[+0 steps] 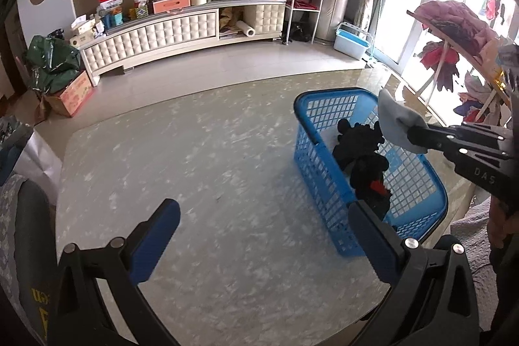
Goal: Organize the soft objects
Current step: 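Lift light blue cloth and carry it over basket with right tool, then lower light blue cloth into basket and open right tool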
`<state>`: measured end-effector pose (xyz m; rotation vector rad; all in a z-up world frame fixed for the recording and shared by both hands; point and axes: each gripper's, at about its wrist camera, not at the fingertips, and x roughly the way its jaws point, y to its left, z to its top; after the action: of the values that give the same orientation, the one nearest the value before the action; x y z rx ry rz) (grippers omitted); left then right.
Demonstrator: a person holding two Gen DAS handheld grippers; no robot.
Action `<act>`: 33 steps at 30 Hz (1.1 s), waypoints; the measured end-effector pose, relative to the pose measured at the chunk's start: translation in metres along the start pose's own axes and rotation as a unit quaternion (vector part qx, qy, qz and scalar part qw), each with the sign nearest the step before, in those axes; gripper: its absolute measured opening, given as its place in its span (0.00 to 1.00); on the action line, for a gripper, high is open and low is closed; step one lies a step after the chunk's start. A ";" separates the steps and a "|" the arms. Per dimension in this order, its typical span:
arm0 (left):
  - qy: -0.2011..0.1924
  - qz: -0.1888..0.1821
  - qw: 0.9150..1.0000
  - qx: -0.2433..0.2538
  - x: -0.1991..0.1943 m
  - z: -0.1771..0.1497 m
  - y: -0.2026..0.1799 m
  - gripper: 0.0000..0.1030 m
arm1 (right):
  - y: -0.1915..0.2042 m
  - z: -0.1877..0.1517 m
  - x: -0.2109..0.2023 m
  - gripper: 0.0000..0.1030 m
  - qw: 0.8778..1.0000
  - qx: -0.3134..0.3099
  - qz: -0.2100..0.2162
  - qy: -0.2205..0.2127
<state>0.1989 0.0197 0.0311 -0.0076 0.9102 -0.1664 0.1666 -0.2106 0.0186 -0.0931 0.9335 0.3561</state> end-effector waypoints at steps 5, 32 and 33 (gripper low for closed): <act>0.012 -0.007 1.000 0.003 0.016 0.003 -0.007 1.00 | -0.012 -0.008 0.013 0.04 1.000 0.015 -0.012 0.021; 0.056 0.000 0.998 -0.011 0.061 -0.023 0.002 1.00 | -0.028 -0.022 0.055 0.61 0.995 0.037 -0.042 0.088; 0.054 -0.001 0.998 -0.012 0.060 -0.023 0.001 1.00 | -0.028 -0.023 0.054 0.65 0.995 0.036 -0.041 0.084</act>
<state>0.2172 0.0136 -0.0301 -0.0223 1.0202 -0.1596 0.1875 -0.2285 -0.0401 -0.0958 1.1054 0.2396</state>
